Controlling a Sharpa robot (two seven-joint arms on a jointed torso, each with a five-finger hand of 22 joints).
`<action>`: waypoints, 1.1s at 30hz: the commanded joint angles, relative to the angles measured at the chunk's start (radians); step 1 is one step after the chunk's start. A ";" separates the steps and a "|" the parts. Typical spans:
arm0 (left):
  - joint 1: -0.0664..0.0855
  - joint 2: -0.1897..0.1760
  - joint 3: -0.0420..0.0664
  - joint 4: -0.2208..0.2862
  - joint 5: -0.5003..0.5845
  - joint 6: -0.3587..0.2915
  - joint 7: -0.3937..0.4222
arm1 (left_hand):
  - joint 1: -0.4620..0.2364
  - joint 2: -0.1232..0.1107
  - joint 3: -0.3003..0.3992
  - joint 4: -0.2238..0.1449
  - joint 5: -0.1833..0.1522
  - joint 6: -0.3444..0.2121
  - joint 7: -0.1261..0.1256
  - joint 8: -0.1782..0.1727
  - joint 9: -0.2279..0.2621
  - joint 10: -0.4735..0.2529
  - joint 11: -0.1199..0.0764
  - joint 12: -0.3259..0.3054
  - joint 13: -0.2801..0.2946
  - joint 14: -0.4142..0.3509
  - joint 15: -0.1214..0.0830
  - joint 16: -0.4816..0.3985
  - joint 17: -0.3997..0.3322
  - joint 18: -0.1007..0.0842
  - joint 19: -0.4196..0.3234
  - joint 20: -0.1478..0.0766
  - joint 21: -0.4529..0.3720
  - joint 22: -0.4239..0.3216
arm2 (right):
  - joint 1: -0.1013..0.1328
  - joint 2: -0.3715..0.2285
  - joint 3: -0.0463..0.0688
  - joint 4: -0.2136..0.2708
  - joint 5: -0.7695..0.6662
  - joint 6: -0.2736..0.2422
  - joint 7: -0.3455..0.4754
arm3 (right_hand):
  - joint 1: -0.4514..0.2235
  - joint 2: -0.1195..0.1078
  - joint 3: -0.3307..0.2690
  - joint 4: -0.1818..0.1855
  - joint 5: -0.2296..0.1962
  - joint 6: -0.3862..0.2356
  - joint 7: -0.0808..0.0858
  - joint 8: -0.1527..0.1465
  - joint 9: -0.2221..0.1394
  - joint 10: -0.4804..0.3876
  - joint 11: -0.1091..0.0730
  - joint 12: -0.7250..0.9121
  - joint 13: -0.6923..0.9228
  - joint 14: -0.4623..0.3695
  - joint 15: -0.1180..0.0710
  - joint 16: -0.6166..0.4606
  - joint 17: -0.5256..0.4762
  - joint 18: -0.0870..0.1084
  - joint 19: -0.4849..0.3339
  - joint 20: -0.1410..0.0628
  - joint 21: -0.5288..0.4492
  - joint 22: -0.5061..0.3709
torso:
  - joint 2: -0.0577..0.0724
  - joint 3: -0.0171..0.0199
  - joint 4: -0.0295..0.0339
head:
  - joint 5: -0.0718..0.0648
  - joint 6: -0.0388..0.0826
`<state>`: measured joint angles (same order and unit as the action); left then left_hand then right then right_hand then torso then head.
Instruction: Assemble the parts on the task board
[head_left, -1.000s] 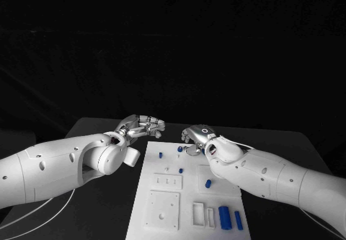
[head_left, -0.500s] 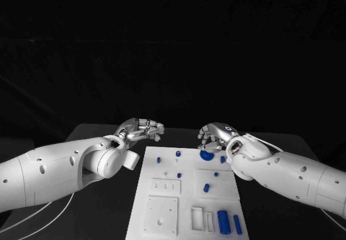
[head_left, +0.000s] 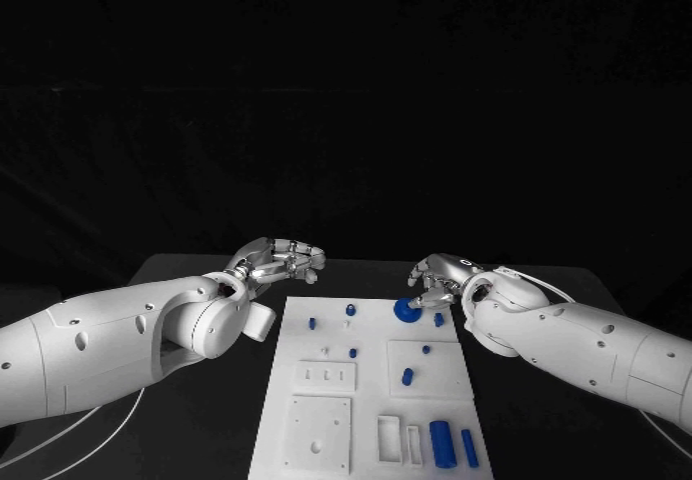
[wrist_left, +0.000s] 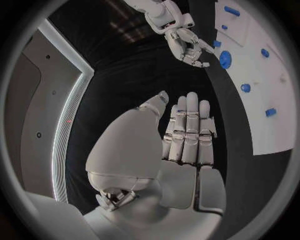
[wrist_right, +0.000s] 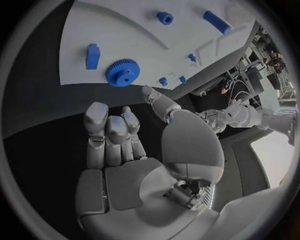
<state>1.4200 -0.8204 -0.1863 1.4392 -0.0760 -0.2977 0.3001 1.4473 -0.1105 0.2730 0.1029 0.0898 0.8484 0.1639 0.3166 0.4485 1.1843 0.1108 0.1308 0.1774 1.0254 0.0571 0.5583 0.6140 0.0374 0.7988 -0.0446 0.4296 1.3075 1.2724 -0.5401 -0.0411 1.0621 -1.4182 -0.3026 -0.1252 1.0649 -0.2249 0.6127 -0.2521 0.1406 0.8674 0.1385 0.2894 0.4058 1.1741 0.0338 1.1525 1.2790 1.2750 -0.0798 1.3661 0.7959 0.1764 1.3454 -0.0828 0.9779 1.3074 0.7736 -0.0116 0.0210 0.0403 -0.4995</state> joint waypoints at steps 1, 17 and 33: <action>0.001 0.004 0.000 0.000 -0.003 0.006 0.015 | -0.008 -0.003 0.000 -0.007 -0.002 -0.001 0.005 -0.004 0.001 -0.002 0.002 -0.005 0.002 -0.008 0.000 -0.006 -0.001 -0.004 -0.004 0.002 -0.006 0.014 | -0.009 0.011 0.000 -0.021 -0.018 0.042 0.013 | -0.008 0.002 0.008 0.000 0.006 -0.002 0.010 -0.005 -0.002 0.012 0.000 0.019 0.011 -0.005 0.003 0.006 0.007 0.085 0.001 -0.013 0.009 0.024 | 0.001 -0.0024 0.0021 | -0.006 -0.001; 0.001 0.001 0.000 0.000 -0.002 0.007 0.015 | -0.010 -0.002 0.001 -0.007 -0.002 -0.001 0.005 -0.004 0.002 -0.001 0.002 -0.006 0.002 -0.008 0.000 -0.006 -0.001 -0.004 -0.005 0.002 -0.006 0.014 | -0.033 0.055 -0.001 -0.096 -0.032 0.034 0.020 | -0.004 0.012 0.014 -0.003 -0.004 -0.004 0.011 -0.006 -0.003 0.013 0.001 0.029 0.014 -0.006 0.005 0.006 0.017 0.085 -0.002 -0.014 0.019 0.024 | 0.001 -0.0058 0.0023 | -0.011 -0.018; 0.001 0.000 0.001 0.005 -0.003 0.007 0.014 | -0.011 -0.002 0.001 -0.008 -0.003 -0.001 0.005 -0.005 0.002 0.000 0.002 -0.007 0.003 -0.008 0.000 -0.007 -0.001 -0.004 -0.005 0.002 -0.006 0.014 | -0.043 0.085 -0.003 -0.134 -0.027 0.045 0.025 | -0.013 0.019 0.017 0.004 -0.004 -0.001 0.011 -0.005 -0.002 0.002 0.002 0.023 0.007 -0.007 0.005 0.003 0.023 0.085 -0.007 -0.012 0.025 0.022 | 0.001 -0.0043 0.0009 | -0.007 -0.024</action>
<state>1.4197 -0.8210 -0.1865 1.4410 -0.0763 -0.2973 0.3012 1.4473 -0.1105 0.2752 0.1007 0.0898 0.8484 0.1639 0.3166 0.4492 1.1843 0.1108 0.1308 0.1790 1.0254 0.0571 0.5583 0.6142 0.0375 0.7988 -0.0446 0.4296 1.3081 1.2303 -0.4584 -0.0435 0.9305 -1.4374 -0.2758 -0.1117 1.0531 -0.2131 0.6267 -0.2497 0.1403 0.8643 0.1416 0.2894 0.4038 1.1832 0.0356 1.1769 1.2862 1.2722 -0.0765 1.3660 0.8176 0.1605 1.3448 -0.0929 0.9989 1.3073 0.7745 -0.0159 0.0214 0.0324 -0.5222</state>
